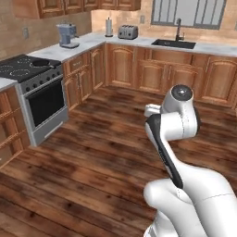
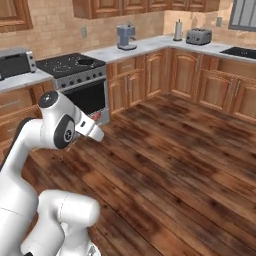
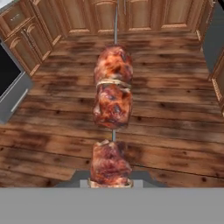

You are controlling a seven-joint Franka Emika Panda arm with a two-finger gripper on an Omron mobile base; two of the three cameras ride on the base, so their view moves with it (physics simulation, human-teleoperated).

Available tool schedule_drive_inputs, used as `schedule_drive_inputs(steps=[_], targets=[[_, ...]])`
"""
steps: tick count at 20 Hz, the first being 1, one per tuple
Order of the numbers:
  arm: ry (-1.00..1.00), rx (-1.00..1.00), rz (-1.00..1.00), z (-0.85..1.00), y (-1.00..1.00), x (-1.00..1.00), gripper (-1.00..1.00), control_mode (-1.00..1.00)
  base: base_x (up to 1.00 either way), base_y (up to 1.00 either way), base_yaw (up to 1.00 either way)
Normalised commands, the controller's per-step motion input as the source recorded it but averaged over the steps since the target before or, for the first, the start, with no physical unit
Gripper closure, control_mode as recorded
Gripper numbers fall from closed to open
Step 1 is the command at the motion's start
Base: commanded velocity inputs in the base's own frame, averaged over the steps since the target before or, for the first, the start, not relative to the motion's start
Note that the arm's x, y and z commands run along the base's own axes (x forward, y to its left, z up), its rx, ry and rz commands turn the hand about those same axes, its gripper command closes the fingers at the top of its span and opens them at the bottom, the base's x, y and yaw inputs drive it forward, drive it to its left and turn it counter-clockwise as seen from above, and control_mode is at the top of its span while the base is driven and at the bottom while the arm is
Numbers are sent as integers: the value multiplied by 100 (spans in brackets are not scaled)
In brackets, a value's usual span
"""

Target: Place the cold items (apple and peach) from the fridge in one tupperware on the dining counter. Place the warm items (kebab skewer and hot dog) in the stove area in another tupperware.

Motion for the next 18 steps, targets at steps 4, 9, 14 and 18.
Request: schedule_drive_inputs(steps=[4, 9, 14, 18], targets=[[0, 0, 0, 0, 0, 0, 100, 100, -100, -16, -27], [0, 0, 0, 0, 0, 0, 100, 100, -100, -2, -28], [0, 0, 0, 0, 0, 0, 100, 100, -100, -6, -25], [0, 0, 0, 0, 0, 0, 100, 100, -70, -81, -14]])
